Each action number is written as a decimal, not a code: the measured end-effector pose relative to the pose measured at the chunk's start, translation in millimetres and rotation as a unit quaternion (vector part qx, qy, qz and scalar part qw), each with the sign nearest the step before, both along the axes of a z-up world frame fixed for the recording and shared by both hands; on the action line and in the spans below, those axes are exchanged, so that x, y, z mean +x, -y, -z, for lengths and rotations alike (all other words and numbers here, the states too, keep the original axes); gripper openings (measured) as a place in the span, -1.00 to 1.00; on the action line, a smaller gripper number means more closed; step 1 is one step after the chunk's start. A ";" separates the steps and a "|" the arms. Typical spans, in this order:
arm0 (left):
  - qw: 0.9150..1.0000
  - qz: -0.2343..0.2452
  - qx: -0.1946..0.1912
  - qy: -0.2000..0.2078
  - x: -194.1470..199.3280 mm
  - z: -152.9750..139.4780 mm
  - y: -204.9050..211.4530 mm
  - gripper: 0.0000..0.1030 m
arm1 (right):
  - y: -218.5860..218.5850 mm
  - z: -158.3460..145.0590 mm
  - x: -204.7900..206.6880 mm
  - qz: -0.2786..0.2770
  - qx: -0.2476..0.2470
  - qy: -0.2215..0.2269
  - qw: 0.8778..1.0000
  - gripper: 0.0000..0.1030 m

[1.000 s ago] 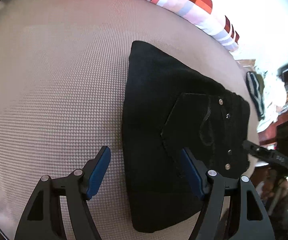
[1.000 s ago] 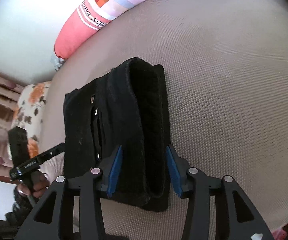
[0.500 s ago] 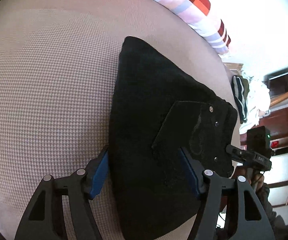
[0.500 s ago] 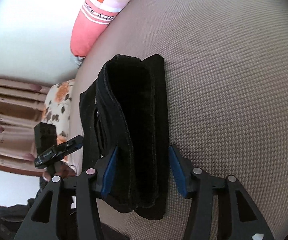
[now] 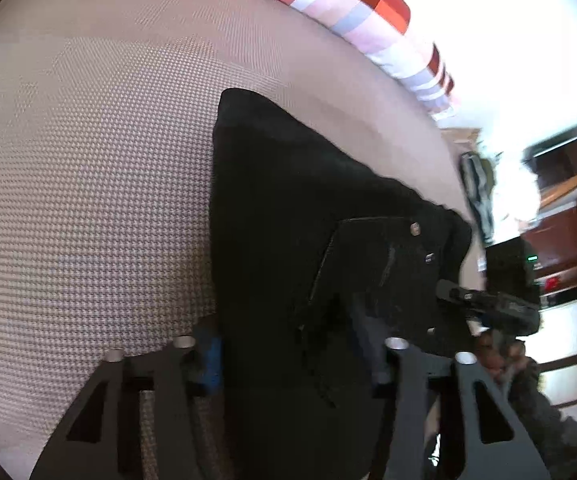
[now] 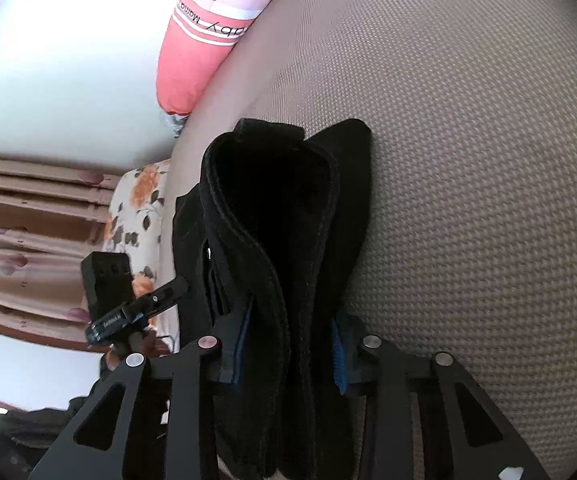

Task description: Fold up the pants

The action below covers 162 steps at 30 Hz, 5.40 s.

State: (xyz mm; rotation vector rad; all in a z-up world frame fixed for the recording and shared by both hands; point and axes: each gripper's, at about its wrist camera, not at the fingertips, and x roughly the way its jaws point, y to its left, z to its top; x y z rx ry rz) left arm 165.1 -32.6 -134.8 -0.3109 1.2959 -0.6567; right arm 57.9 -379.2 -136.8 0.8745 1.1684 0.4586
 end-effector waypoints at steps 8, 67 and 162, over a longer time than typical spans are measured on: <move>0.993 0.005 0.095 0.063 -13.7 -14.0 27.5 -0.48 | -19.4 -30.2 -13.1 0.021 -0.113 0.014 0.993 -0.47; 0.976 -0.079 0.149 0.138 169.3 -5.3 -23.4 -0.10 | -73.6 -31.7 175.3 0.045 -0.267 0.042 0.962 -0.13; 0.912 -0.183 0.269 0.252 -90.4 -110.1 -64.2 0.72 | -210.6 -121.3 -49.5 0.027 -0.417 0.162 0.894 0.70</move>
